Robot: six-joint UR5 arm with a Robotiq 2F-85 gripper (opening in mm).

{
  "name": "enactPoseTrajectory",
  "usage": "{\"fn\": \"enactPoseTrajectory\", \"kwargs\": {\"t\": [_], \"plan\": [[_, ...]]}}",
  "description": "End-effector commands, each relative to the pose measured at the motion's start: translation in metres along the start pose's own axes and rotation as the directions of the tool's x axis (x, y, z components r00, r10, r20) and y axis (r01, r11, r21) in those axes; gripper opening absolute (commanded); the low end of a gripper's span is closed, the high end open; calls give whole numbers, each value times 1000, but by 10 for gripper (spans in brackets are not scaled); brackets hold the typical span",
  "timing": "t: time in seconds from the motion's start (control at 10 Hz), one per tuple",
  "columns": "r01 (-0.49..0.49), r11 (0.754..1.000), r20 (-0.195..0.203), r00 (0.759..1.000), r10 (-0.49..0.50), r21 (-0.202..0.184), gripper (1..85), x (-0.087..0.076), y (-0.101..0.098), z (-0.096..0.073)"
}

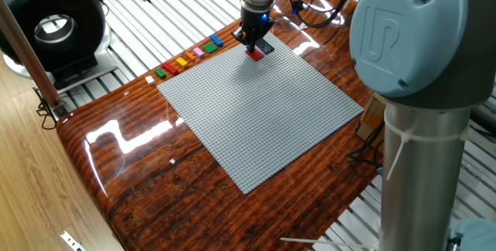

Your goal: Build with small Lego blocks

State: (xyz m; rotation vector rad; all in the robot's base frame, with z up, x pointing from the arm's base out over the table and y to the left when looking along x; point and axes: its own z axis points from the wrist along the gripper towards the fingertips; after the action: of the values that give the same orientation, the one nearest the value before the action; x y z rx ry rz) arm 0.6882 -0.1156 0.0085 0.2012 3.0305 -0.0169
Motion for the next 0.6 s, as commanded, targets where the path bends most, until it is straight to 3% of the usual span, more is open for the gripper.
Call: {"fn": "enactPoseTrajectory", "kwargs": {"t": [0.0,0.5], "plan": [[-15,1000,-2,1000,15,-2,10,-1,-1,-1],[-21,1000,-9,1000,20,-21,10,1,4,-1]]}}
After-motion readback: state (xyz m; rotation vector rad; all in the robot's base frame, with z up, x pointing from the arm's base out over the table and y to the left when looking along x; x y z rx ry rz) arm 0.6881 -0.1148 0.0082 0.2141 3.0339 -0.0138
